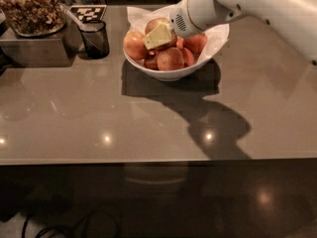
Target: Pick apple from white bowl
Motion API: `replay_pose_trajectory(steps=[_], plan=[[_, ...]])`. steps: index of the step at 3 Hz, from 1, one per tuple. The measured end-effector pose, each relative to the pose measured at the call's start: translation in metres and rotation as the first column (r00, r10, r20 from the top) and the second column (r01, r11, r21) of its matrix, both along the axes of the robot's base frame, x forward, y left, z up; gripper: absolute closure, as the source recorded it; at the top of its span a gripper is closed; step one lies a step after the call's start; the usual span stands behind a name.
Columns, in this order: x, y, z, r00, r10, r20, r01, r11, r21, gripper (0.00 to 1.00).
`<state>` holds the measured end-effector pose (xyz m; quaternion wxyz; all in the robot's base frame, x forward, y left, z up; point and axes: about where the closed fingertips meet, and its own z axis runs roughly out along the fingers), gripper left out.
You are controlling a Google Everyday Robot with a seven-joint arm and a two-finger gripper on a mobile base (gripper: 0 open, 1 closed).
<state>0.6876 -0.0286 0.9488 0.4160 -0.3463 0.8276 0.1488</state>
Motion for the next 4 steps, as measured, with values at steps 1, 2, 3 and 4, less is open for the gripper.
replay_pose_trajectory(steps=[1,2,3,4], plan=[[-0.001,0.000,0.003,1.0000,0.000,0.000,0.000,1.000,0.000,0.95],[-0.006,-0.007,0.016,0.9996,-0.003,0.028,0.002,0.999,0.044,1.00],[-0.015,-0.013,0.038,0.9984,0.011,0.056,-0.017,0.994,0.110,1.00],[-0.024,-0.015,0.059,0.9961,0.045,0.076,-0.057,0.985,0.164,1.00]])
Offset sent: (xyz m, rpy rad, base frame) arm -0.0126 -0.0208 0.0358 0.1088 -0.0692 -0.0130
